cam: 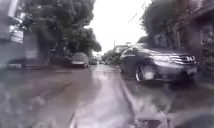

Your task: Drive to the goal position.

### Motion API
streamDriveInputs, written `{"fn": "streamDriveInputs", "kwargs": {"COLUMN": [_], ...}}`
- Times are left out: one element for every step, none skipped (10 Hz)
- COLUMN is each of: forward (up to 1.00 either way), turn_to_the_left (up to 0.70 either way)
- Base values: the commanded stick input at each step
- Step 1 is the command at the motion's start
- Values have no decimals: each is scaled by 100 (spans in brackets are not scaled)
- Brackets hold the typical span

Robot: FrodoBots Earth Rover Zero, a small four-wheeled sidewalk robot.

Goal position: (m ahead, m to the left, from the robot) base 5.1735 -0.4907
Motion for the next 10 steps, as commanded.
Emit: {"fn": "streamDriveInputs", "kwargs": {"forward": [100,100,100,100,100,100,100,100,100,100], "turn_to_the_left": [1,25,26,0,0,0,0,0,0,0]}}
